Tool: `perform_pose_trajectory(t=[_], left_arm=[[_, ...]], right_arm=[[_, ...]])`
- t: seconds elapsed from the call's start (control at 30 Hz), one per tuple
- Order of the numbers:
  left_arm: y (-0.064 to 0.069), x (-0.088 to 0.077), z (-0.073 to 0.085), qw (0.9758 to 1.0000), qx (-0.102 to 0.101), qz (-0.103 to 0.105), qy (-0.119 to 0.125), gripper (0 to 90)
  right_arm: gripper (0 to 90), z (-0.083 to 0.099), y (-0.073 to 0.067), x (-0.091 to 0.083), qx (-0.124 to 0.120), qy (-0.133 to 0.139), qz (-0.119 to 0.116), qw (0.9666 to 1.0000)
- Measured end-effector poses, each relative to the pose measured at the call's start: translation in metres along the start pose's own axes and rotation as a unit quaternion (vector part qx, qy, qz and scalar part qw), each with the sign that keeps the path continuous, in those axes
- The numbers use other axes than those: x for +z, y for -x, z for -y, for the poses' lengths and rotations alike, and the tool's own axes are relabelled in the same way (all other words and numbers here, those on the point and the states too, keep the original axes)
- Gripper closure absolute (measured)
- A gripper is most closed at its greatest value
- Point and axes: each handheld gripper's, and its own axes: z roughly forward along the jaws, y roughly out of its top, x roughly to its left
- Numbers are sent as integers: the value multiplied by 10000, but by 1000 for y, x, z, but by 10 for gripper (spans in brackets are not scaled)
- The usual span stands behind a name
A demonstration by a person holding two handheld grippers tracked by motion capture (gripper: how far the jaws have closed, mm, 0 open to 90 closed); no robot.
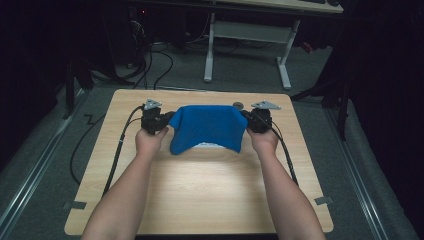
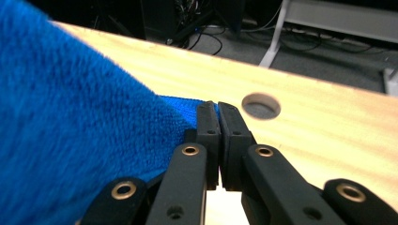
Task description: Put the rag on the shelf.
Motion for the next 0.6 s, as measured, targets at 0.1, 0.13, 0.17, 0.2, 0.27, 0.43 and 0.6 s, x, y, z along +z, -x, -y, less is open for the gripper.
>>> perform_pose_trajectory(t=[0.1, 0.13, 0.17, 0.2, 0.27, 0.43, 0.6], left_arm=[[0, 3, 7, 10000, -55, 10, -32, 875], [-1, 4, 9, 10000, -63, 19, -54, 875], [-1, 5, 10, 9999, -68, 16, -77, 875], [-1, 5, 12, 9999, -89, 18, -92, 875], [-1, 8, 16, 9998, -127, 52, -111, 873], [0, 13, 22, 9996, -201, 118, -180, 868], [2, 17, 26, 9994, -164, 147, -256, 857]], right_arm=[[891, 8, -3, 1, -26, -33, -35, 10000], [891, 11, -3, 1, -16, -37, -31, 10000], [891, 13, -3, 2, 3, -48, -40, 10000], [891, 15, -3, 2, 13, -80, -55, 10000], [891, 19, -3, 3, 45, -119, -65, 9999], [890, 27, -3, 4, 97, -105, -78, 9999], [888, 35, -2, 7, 151, -196, -90, 9997]])
